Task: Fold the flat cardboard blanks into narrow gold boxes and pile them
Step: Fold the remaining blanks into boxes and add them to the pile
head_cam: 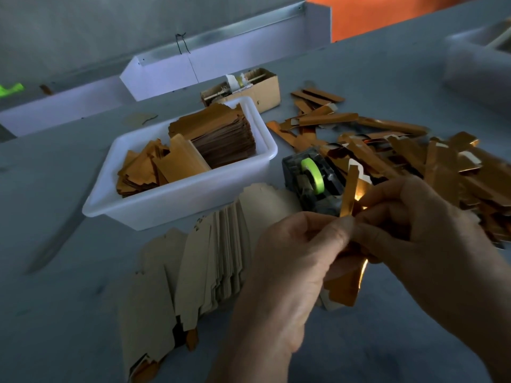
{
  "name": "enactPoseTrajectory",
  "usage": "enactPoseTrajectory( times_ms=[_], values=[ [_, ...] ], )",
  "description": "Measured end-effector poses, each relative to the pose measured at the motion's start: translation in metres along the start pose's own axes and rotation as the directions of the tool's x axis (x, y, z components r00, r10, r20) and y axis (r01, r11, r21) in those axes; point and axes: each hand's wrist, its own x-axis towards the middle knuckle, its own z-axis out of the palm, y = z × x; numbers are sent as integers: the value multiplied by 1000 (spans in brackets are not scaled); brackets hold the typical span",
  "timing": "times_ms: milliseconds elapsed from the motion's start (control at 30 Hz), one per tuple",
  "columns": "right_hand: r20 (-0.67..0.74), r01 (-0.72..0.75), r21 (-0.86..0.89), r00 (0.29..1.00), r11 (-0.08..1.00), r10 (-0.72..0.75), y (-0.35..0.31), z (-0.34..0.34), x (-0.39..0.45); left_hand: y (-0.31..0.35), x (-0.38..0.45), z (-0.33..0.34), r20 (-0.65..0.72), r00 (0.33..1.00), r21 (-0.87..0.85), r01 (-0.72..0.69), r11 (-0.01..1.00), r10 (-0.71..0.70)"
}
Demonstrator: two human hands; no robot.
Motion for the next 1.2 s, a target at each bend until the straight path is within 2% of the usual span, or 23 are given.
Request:
enactPoseTrajectory(
  times_ms=[133,233,433,567,733,800,867,933,1067,1133,1200],
  values=[
    [-28,17,-74,999,997,-19,-2,1,-2,-2,-1,4,-88,996,-25,-20,999,18],
    [-35,3,-149,999,989,-8,-6,3,-4,-4,-2,8,-105,994,-11,-38,999,37],
    [-110,-19,-274,994,962,-12,-10,5,-5,-15,-6,22,-278,924,247,-194,949,261],
    [-164,-34,-265,986,964,-10,-9,7,-6,-20,-9,29,-281,887,370,-252,894,366],
    [-221,-75,-281,975,957,11,-2,1,-7,-9,-12,24,-270,886,335,-282,899,378],
    [-148,-100,-178,986,979,74,0,-1,-6,-5,-14,23,-240,910,304,-260,916,338],
    [-37,-134,102,990,986,138,2,0,-5,-7,-14,22,-239,928,261,-224,939,287],
    [52,-195,277,981,941,188,3,3,-5,-10,-13,19,-270,935,261,-160,952,231],
    [109,-248,438,969,864,224,2,7,-4,-6,-11,11,-257,963,139,-50,989,85],
    [102,-261,482,965,837,242,1,7,-3,-7,-11,8,-272,954,270,-52,962,127],
    [45,-254,462,964,850,264,-2,6,-1,-9,-11,6,-261,901,527,-167,833,346]
  ],
)
